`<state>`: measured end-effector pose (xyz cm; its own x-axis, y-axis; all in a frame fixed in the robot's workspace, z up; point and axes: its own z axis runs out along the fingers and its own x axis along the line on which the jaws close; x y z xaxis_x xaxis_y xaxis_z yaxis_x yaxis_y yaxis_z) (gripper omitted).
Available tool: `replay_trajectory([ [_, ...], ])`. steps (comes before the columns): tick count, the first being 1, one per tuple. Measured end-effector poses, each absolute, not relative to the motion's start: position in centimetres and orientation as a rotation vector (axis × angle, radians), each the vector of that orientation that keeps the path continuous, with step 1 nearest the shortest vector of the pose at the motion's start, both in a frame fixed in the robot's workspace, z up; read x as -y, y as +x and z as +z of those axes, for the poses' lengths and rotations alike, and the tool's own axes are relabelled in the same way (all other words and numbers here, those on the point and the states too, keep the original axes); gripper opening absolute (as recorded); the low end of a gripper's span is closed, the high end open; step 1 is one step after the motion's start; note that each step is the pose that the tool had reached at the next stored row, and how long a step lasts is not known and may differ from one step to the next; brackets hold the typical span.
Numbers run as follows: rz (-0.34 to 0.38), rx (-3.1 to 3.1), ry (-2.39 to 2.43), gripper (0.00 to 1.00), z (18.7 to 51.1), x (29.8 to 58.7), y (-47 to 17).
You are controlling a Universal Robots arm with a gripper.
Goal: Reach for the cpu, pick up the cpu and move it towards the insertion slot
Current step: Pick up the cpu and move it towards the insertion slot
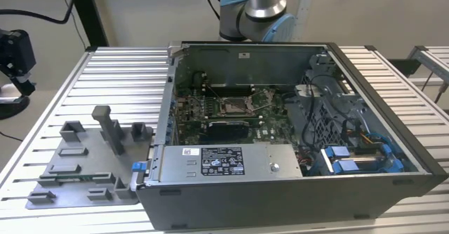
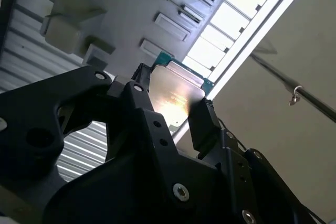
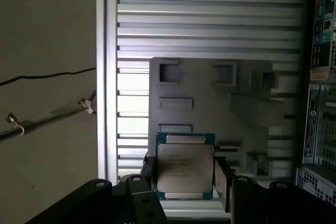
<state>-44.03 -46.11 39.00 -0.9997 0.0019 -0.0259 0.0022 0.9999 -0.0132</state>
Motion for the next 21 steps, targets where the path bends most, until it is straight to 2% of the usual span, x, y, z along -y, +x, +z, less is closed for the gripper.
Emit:
replay_trajectory([
  [21,-0.024,-3.115,0.003,0.00,41.8,46.1,-44.0],
])
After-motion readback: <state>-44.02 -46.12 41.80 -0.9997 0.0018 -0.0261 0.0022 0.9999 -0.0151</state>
